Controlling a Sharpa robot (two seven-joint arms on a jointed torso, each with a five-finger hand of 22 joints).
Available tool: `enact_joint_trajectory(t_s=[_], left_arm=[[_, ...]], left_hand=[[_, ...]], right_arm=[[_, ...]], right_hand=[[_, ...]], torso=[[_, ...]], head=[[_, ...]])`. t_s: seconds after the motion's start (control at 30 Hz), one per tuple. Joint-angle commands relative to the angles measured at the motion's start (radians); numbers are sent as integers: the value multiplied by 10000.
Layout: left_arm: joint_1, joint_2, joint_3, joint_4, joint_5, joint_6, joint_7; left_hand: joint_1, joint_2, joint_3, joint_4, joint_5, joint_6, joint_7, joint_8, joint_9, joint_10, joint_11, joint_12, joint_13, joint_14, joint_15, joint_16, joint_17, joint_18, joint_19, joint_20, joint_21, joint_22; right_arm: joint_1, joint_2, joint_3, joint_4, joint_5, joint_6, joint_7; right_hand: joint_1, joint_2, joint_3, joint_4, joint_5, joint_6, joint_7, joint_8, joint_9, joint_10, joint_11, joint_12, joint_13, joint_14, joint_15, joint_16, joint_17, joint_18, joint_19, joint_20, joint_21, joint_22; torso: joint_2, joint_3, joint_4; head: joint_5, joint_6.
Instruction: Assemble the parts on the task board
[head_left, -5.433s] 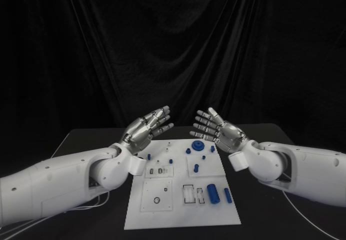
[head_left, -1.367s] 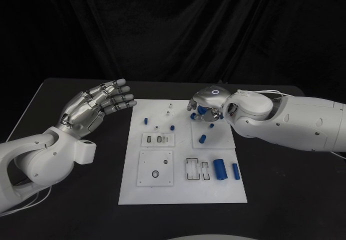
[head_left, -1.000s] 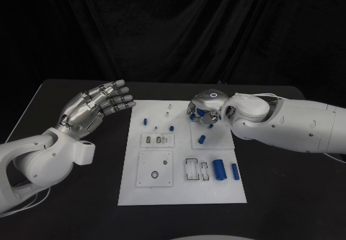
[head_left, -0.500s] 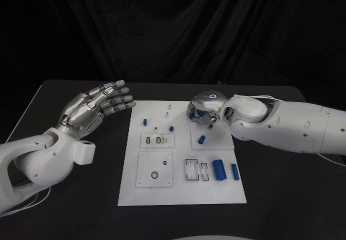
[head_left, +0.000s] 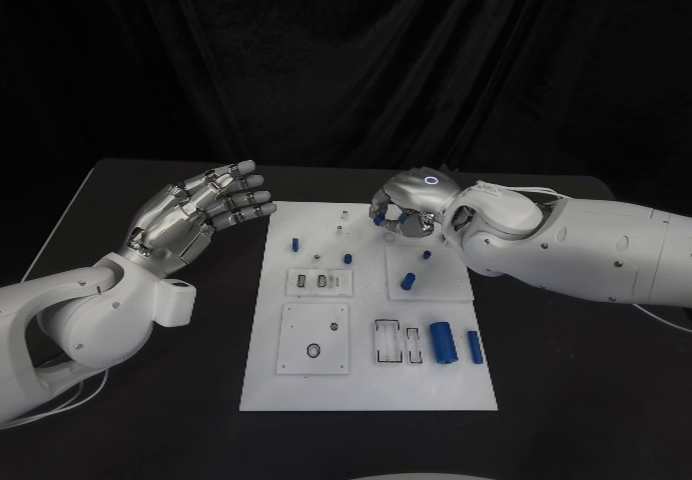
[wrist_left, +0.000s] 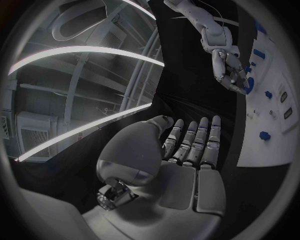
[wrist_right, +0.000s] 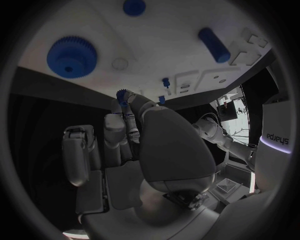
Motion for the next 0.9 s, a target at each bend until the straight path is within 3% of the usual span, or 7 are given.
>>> enact_joint_trajectory(t_s=[0.03,0.23,0.33,0.63,0.8,0.9], left_arm=[[13,11,6,14,79,122,1993],[13,64,6,-26,117,119,1976],[13,121,6,-49,126,152,1963],[13,195,6,-78,136,207,1920],[13,207,6,-85,145,221,1916],[12,232,6,-102,148,243,1912]], left_hand=[[-86,32,57,-10,50,74,42,36,10,76,30,59,14,-47,57,43,5,-207,-72,17,20,-16],[-88,35,75,-11,50,92,48,42,11,79,36,61,14,-53,58,47,5,-208,-75,17,20,-16],[-88,35,75,-11,50,92,48,42,11,79,36,61,14,-53,58,47,5,-208,-75,17,20,-16],[-96,52,127,-11,52,120,61,52,14,90,47,69,15,-60,62,64,5,-212,-81,16,20,-18],[-99,59,144,-10,53,132,64,56,15,92,50,70,15,-60,62,70,5,-212,-83,16,20,-18],[-104,70,171,-7,54,139,66,59,15,94,51,72,15,-62,64,79,5,-214,-85,15,21,-19]], right_arm=[[262,203,28,7,562,-399,180],[593,821,60,-405,771,-103,140],[652,1314,80,-902,817,-39,239],[513,2045,114,-1756,848,402,228],[431,2186,125,-1941,778,574,223],[379,2232,133,-1993,633,656,159]], right_hand=[[85,22,-39,-15,-68,77,-15,65,46,343,-296,-58,35,-32,-3,-60,5,-100,860,-64,31,2416],[66,18,-81,35,-199,-55,0,6,165,302,-261,-237,-7,8,22,-55,87,-106,876,-47,37,2437],[61,15,-91,46,-223,-78,6,-6,193,303,-253,-273,-14,33,28,-28,160,-112,892,-42,45,2459],[60,-18,-107,82,-242,-241,58,-118,285,261,-189,-464,-55,40,77,-48,154,-107,878,-4,38,2442],[63,-41,-106,93,-236,-318,78,-179,314,235,-163,-551,-71,36,99,-54,163,-103,868,17,32,2429],[47,-81,-116,105,-212,-359,85,-219,336,215,-146,-616,-83,21,115,-76,129,-98,854,33,25,2411]], torso=[[-3,-8,8],[3,-13,10],[11,-4,35],[6,-3,9],[1,10,-5],[2,6,19]], head=[[88,-7],[151,-13],[129,-3],[168,8],[140,3],[102,-11]])
